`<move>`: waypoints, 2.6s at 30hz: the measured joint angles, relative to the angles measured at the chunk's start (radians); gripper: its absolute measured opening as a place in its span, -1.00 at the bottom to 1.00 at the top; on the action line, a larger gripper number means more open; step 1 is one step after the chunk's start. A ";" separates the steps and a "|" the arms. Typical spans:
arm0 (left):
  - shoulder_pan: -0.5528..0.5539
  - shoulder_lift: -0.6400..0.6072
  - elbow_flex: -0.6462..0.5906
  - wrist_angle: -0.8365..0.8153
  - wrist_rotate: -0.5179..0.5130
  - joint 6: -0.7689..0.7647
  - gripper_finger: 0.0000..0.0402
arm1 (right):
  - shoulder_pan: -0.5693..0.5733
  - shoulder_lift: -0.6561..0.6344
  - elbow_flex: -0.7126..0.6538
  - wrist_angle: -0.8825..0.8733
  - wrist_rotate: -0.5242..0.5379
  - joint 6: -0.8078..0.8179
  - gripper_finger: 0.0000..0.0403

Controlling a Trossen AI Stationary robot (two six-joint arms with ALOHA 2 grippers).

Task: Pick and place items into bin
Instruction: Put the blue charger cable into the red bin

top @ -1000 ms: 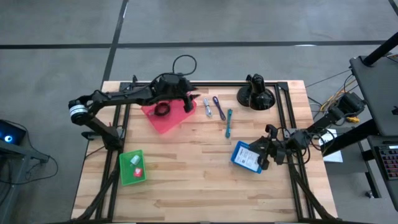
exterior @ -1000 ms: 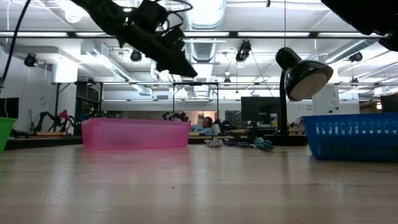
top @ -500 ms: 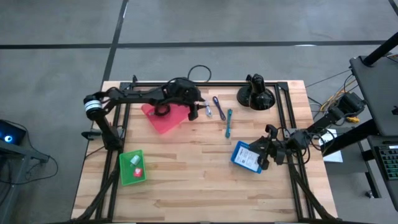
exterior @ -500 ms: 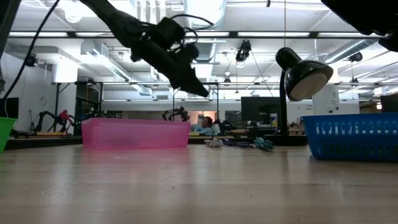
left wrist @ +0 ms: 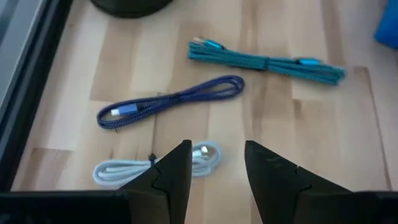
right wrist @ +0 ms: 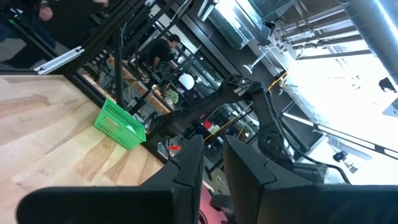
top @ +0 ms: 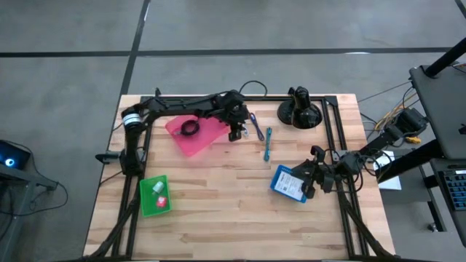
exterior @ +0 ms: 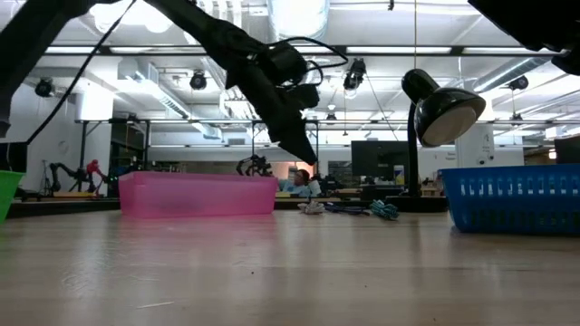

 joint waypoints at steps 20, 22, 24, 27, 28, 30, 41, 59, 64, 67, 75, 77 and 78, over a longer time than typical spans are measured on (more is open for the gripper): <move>-0.024 0.156 0.039 0.001 -0.007 0.016 -0.34 | 0.000 0.000 0.000 -0.020 0.000 -0.008 -0.74; -0.029 0.157 0.038 -0.002 -0.024 0.018 -0.34 | -0.001 0.000 0.000 -0.020 0.000 -0.008 -0.74; -0.033 0.156 0.038 0.008 -0.031 0.018 -0.34 | -0.001 0.000 0.000 -0.020 0.000 -0.008 -0.74; -0.033 0.156 0.039 0.003 -0.035 0.018 -0.34 | -0.001 0.000 0.000 -0.020 0.000 -0.008 -0.74; -0.033 0.156 0.039 0.003 -0.036 0.018 -0.34 | -0.001 0.000 0.000 -0.020 0.000 -0.008 -0.74; -0.033 0.152 0.039 0.004 -0.036 0.018 -0.34 | -0.001 0.000 0.000 -0.020 0.000 -0.008 -0.74; -0.033 0.062 0.046 -0.054 -0.048 0.156 -0.34 | -0.001 0.000 0.000 -0.021 0.000 -0.007 -0.74; -0.047 0.053 0.044 -0.186 -0.281 0.657 -0.34 | 0.000 0.000 0.000 -0.027 0.000 -0.026 -0.74; -0.052 0.054 0.056 -0.129 -0.279 0.645 -0.34 | 0.000 0.000 0.000 -0.027 0.000 -0.026 -0.74; -0.056 0.054 0.057 -0.127 -0.280 0.644 -0.34 | 0.000 0.000 0.000 -0.026 0.000 -0.026 -0.74; -0.078 0.041 0.057 -0.171 -0.363 0.515 -0.34 | 0.000 0.000 0.000 -0.027 0.000 -0.026 -0.74; -0.089 0.015 0.057 -0.217 -0.377 0.505 -0.34 | 0.000 0.000 0.000 -0.027 0.000 -0.026 -0.74; -0.094 0.006 0.057 -0.235 -0.379 0.477 -0.34 | 0.000 0.000 0.000 -0.026 0.000 -0.028 -0.74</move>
